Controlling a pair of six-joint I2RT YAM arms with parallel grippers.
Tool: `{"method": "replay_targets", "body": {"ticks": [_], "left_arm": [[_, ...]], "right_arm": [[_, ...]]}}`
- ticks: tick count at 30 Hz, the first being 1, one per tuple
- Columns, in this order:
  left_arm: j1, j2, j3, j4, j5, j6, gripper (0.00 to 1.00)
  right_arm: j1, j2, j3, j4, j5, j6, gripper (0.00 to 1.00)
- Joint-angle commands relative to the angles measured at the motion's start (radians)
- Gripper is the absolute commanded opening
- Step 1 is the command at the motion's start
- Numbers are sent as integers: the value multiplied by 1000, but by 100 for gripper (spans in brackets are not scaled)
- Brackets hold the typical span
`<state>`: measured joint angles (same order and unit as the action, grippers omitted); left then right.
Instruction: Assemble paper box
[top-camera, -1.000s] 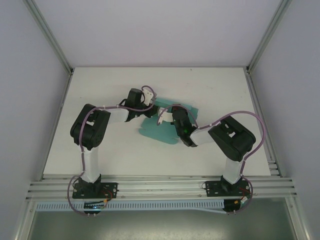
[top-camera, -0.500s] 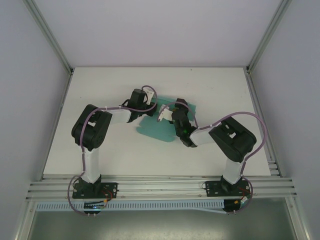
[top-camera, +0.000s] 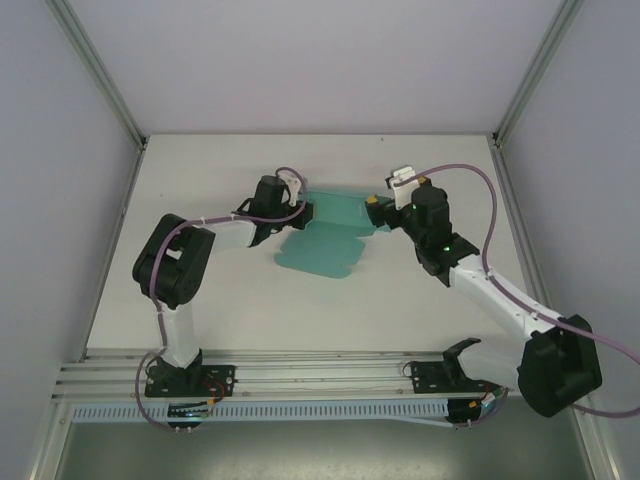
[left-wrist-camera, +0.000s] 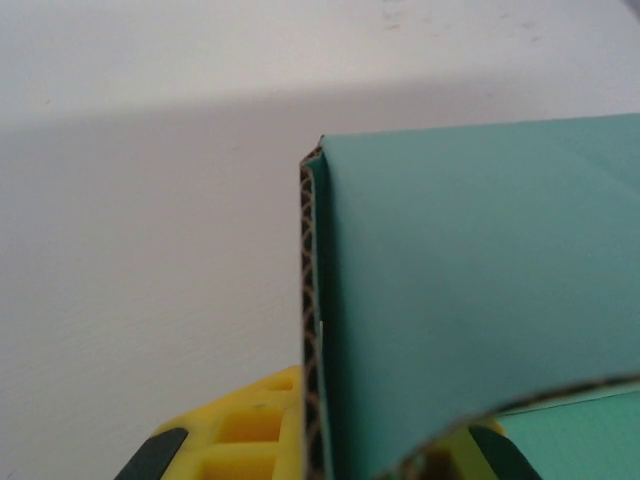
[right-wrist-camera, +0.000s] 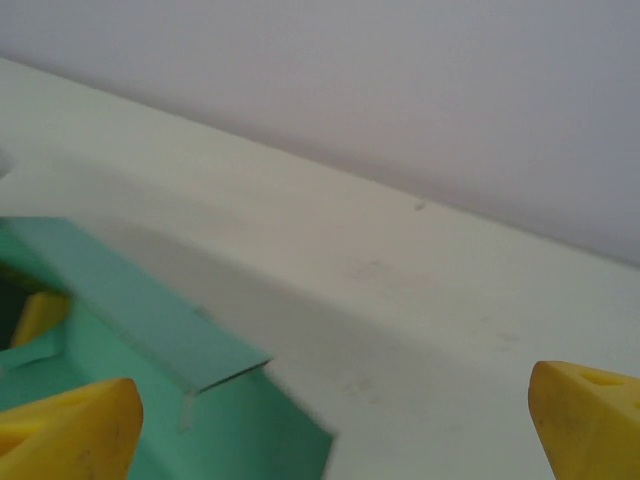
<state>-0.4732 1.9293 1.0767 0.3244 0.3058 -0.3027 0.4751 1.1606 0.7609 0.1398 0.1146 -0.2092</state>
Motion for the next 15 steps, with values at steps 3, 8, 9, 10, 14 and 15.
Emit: {"method": "replay_targets", "body": {"ticks": [3, 8, 9, 10, 14, 15], "left_arm": [[5, -63, -15, 79, 118, -51, 0], [5, -90, -52, 102, 146, -65, 0], [5, -93, -52, 102, 161, -63, 0], [5, -93, -50, 101, 177, -62, 0], [5, -78, -26, 47, 181, -57, 0], [5, -71, -27, 29, 163, -57, 0]], "right_arm": [[-29, 36, 13, -184, -257, 190, 97], [-45, 95, 84, -239, -295, 215, 82], [-46, 102, 90, -240, -300, 211, 79], [-46, 107, 93, -236, -303, 211, 76], [-46, 101, 76, -165, -336, 236, 61], [-46, 96, 68, -142, -343, 249, 56]]}}
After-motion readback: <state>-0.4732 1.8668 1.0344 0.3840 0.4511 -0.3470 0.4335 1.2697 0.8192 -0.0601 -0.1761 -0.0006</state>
